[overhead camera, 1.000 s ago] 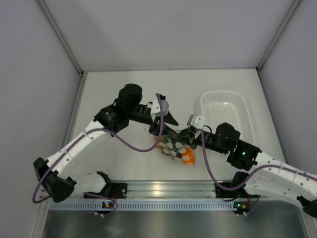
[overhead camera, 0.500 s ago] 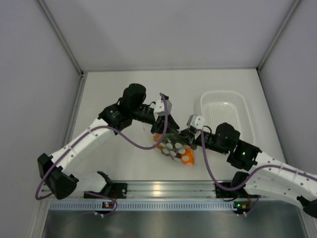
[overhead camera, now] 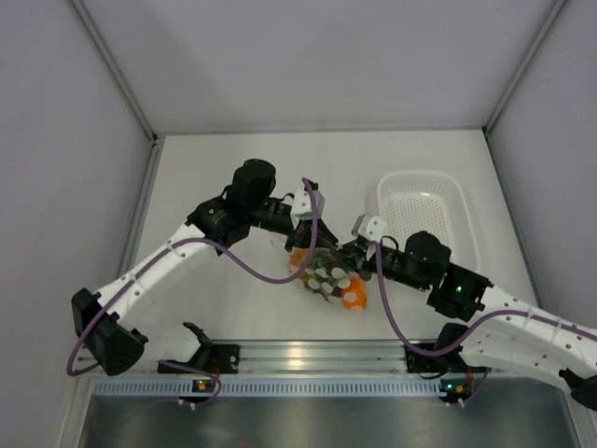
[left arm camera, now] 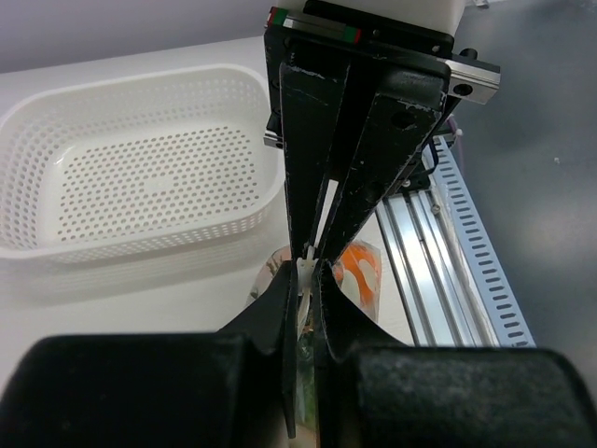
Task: Open the zip-top bag and remove the fake food
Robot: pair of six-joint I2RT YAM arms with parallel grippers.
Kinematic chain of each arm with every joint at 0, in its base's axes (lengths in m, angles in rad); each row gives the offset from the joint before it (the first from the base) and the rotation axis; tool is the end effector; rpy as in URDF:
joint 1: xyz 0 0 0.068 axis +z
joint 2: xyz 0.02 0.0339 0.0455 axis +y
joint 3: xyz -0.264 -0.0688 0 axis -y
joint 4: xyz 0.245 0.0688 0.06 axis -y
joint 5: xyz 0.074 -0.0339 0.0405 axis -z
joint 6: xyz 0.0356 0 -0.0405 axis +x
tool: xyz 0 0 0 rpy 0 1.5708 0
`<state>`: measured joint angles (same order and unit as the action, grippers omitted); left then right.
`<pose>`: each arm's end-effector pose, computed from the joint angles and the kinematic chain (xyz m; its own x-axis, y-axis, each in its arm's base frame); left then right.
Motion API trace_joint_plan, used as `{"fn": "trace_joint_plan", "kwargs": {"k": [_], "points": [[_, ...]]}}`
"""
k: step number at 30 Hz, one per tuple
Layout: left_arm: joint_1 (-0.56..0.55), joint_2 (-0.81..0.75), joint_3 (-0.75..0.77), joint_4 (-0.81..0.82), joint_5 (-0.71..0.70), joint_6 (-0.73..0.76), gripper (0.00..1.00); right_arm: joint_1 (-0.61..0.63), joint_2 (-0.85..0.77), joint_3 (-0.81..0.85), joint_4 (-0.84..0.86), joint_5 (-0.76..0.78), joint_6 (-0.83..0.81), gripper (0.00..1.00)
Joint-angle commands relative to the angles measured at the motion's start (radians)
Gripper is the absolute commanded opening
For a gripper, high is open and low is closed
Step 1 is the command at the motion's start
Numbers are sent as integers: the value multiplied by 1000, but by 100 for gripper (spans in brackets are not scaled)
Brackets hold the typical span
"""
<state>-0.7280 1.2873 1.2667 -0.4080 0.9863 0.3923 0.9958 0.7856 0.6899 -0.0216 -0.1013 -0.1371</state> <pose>0.1874 -0.2068 0.3830 0.0702 0.2200 -0.9730 0.9811 -0.1915 0.0275 0.1012 0.1628 0.3237 0.0585 -0.1597 -0.9854 -0.8899 0.4391 -0.1240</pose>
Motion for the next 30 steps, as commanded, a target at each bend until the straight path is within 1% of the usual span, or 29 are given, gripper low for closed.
{"fn": "trace_joint_plan", "kwargs": {"k": [1,4,5,9,13,16,17,19,20,24,30], "points": [[15,-19,-32,21,-47,45,0,-9,-29,36,28,40,5,0],[53,-14,-46,21,-55,59,0,-11,-46,36,28,54,4,0],[82,-6,-46,21,-37,57,0,-11,-51,37,29,57,4,0],[139,10,-56,21,-2,71,0,-13,-75,37,29,77,4,0],[191,9,-79,21,-8,86,0,-13,-118,36,28,138,1,0],[255,12,-89,21,8,102,0,-13,-143,39,25,169,1,0],[292,15,-87,21,20,99,0,-16,-144,42,25,173,-1,0],[323,24,-84,20,41,99,0,-14,-144,57,12,176,-4,0],[343,24,-89,21,35,102,0,-14,-141,65,-15,179,-6,0],[371,26,-116,21,6,118,0,-16,-135,102,-38,209,-15,0],[463,44,-129,21,95,140,0,-17,-163,146,-58,215,-12,0]]}}
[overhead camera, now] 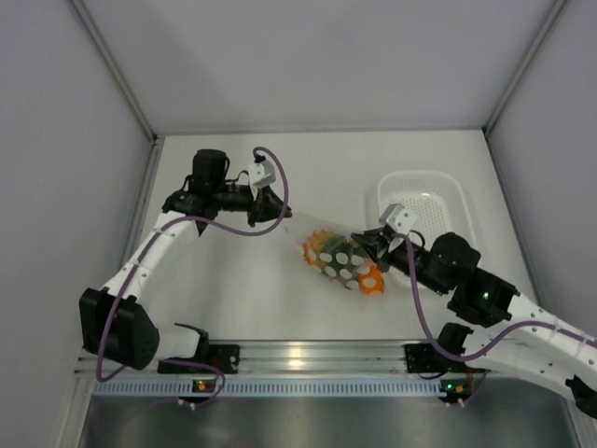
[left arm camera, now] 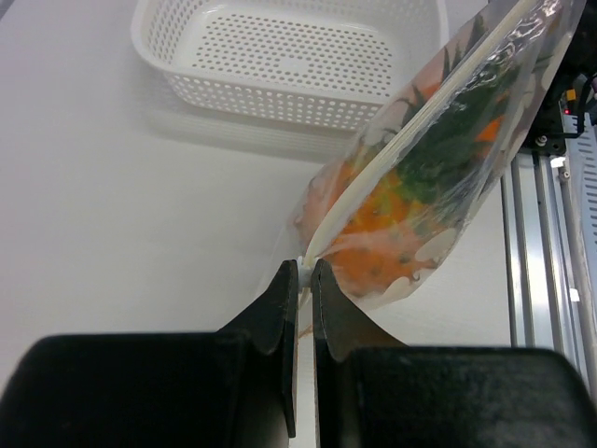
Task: Open the zip-top bag and remove the fake food
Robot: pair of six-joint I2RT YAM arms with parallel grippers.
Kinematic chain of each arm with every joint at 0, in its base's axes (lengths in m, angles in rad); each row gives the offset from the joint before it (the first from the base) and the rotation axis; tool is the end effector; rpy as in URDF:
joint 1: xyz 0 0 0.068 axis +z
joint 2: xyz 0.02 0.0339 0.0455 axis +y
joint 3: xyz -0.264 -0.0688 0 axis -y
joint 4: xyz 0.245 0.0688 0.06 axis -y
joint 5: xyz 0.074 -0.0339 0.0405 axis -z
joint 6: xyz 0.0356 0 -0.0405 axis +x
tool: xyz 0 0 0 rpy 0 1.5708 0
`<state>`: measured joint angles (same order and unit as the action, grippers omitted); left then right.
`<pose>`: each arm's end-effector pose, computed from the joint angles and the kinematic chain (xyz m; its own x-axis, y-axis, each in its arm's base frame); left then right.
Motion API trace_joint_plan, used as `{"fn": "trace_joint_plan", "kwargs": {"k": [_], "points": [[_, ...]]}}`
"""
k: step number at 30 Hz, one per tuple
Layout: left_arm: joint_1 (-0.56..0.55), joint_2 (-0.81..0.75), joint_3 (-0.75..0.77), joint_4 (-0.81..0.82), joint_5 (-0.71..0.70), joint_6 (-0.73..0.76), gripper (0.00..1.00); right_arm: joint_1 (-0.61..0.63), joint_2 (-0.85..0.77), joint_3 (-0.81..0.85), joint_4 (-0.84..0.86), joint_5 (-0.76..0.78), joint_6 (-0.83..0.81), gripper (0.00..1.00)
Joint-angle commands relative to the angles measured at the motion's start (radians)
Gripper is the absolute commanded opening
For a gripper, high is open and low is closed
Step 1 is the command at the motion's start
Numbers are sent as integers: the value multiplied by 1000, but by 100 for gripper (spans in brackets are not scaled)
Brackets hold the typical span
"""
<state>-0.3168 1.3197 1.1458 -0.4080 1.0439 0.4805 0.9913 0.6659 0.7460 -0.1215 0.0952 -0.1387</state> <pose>0.2592 -0.1174 0.3354 -0.0735 0.2687 -0.9604 0.9888 0.1451 -0.0351 0.0911 0.1330 0.3515 0.0855 -0.1207 -0.9890 -0.7766 0.6138 -0.1420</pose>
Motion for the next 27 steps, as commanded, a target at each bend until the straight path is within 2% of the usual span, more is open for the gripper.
{"fn": "trace_joint_plan", "kwargs": {"k": [1,8,18,23,24,27], "points": [[74,13,-8,21,48,56,0,-13,-46,96,36,18,-12,0],[130,18,-26,23,117,72,0,-14,-51,131,-13,23,-33,0],[140,27,-26,17,58,59,0,-13,-42,108,2,14,-30,0],[140,26,-14,15,177,46,0,-13,-28,78,13,-69,-42,0],[140,26,-8,15,194,41,1,-14,-25,72,20,-90,-42,0],[137,4,-6,14,235,43,14,-13,-8,52,40,-149,-42,0]]}}
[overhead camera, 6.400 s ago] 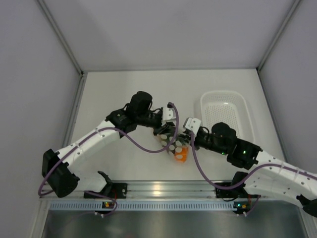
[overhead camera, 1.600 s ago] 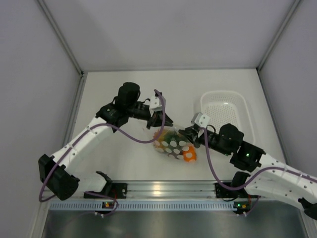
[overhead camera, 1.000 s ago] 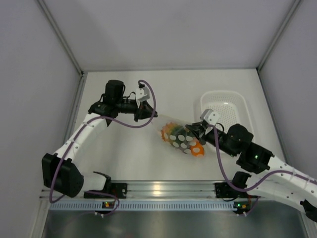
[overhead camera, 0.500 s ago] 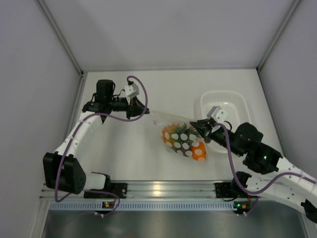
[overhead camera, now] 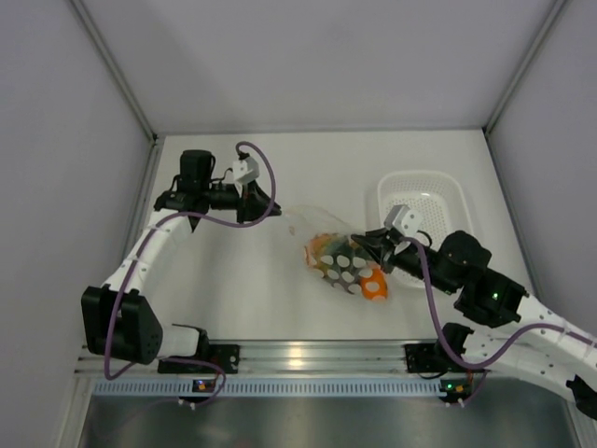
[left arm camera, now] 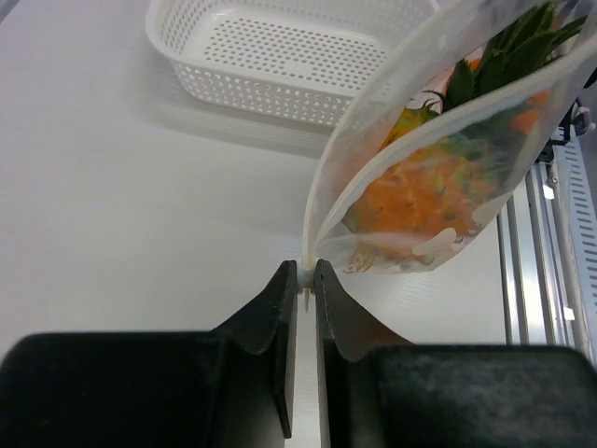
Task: Open the zip-top bag and remove the fake food
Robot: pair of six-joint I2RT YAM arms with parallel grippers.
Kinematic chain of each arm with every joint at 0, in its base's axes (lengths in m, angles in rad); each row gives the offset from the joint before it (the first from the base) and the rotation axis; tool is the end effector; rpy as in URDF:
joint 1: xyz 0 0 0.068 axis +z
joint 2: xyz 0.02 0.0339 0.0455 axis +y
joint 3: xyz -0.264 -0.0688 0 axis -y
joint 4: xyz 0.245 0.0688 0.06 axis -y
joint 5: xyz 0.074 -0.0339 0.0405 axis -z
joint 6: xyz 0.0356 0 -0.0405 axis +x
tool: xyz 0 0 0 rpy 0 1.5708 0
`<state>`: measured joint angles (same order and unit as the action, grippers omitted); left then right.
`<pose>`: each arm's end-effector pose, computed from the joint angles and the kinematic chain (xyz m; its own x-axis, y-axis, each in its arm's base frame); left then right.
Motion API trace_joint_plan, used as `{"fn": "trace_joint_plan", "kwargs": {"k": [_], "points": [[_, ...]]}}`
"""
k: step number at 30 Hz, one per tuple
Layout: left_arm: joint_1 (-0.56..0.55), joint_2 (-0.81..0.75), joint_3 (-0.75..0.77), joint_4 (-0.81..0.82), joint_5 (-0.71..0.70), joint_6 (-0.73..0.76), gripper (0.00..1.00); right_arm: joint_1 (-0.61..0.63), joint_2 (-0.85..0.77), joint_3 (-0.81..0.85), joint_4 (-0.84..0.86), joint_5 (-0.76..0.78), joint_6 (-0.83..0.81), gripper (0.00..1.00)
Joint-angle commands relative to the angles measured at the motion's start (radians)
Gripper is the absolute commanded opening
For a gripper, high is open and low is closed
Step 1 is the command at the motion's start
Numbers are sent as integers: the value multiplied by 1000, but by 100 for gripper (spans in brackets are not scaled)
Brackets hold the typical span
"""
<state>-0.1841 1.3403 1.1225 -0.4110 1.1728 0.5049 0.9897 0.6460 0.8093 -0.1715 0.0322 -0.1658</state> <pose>0.2721 -0.0840 0.3245 -0.1172 0.2125 -0.9701 0.9833 0.1619 -0.0833 0.0837 0.1254 0.3706 0.1305 -0.1018 -0.9862 -0.8073 0.5665 -0.1653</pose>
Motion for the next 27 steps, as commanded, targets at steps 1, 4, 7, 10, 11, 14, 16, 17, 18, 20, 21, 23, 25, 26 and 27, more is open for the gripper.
{"fn": "trace_joint_plan", "kwargs": {"k": [1,4,7,10,11,14,16,17,18,20,21,23,25,26,27], "points": [[2,-23,20,18,126,23,19,-13,15,-15,90,-100,-15,0],[-20,-41,26,15,163,26,31,-13,40,-28,93,-129,-8,0],[-98,-44,34,15,73,15,41,-13,70,-50,102,-144,6,0],[-156,-35,40,15,42,17,47,-11,84,-65,116,-160,15,0],[-163,-29,52,14,42,12,48,-14,86,-70,124,-160,18,0],[-186,6,74,15,48,-12,51,-11,86,-73,128,-179,14,0],[-189,14,74,15,85,-6,52,-11,84,-70,127,-180,11,0],[-189,14,72,14,99,-2,53,-11,86,-70,127,-173,8,0],[-189,14,68,17,112,0,54,-13,86,-68,124,-167,6,0],[-189,17,65,15,151,9,56,-13,89,-70,119,-161,3,0],[-189,19,62,15,156,7,56,-13,90,-70,119,-153,3,0],[-190,28,62,17,157,4,57,-13,90,-70,122,-152,2,0],[-199,34,62,18,136,-3,57,-13,89,-68,130,-160,2,0],[-204,42,62,18,119,-6,57,-11,86,-70,135,-167,2,0],[-216,51,65,17,116,-9,57,-11,81,-70,144,-178,3,0]]}}
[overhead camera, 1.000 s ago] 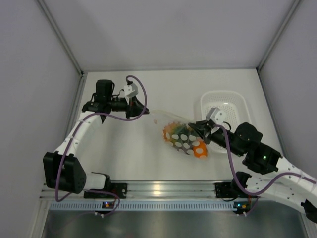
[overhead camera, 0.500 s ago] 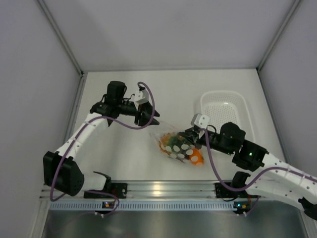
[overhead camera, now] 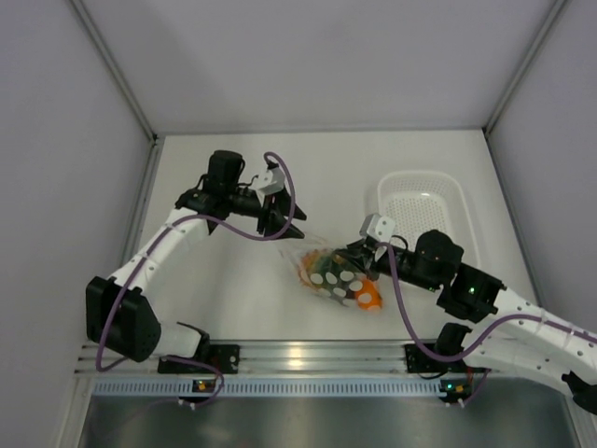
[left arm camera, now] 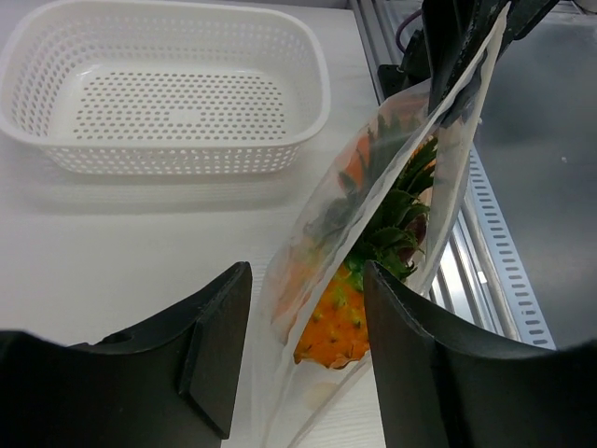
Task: Open the zip-top bag and remove the fake food
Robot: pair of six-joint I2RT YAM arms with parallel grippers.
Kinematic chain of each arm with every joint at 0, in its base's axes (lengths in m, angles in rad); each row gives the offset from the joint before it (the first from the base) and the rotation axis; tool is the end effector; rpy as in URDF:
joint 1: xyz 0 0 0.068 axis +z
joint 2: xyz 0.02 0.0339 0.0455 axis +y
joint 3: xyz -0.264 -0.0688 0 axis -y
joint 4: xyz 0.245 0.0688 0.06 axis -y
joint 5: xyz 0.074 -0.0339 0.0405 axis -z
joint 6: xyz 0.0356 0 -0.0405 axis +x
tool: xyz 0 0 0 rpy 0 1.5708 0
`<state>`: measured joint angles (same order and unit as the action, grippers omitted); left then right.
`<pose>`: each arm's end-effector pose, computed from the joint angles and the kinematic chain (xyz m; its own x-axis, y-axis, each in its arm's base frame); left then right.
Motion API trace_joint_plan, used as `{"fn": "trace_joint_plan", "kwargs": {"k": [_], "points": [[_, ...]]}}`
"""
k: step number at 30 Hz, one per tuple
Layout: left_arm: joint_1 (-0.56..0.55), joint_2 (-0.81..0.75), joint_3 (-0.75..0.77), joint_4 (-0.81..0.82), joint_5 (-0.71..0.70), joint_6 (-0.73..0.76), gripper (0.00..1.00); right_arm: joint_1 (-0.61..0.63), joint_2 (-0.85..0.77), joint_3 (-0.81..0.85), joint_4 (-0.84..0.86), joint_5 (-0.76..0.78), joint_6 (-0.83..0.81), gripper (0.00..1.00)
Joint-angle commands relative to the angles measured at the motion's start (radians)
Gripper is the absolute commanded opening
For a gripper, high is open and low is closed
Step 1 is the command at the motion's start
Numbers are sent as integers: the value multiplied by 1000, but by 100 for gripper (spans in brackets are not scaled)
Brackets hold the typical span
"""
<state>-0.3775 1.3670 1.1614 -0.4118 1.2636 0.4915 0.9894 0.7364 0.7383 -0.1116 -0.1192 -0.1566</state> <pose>0.2550 -0.1376 0.3317 -0.0809 0.1856 -0.9793 0.9892 -0.1055 -0.1017 0.0942 0.1511 0.3393 0.0801 -0.1600 -0.9839 -0.8931 0.4268 -0.1422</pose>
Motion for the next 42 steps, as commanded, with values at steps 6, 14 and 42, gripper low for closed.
{"fn": "trace_joint_plan", "kwargs": {"k": [6,14,42], "points": [[-50,50,23,19,-13,-5,54,-12,-8,1,92,-43,-9,0],[-54,70,21,19,-46,-24,0,-11,-17,-10,102,-28,-20,0],[-93,-109,127,21,-986,-554,0,-21,112,162,18,435,343,59]]}}
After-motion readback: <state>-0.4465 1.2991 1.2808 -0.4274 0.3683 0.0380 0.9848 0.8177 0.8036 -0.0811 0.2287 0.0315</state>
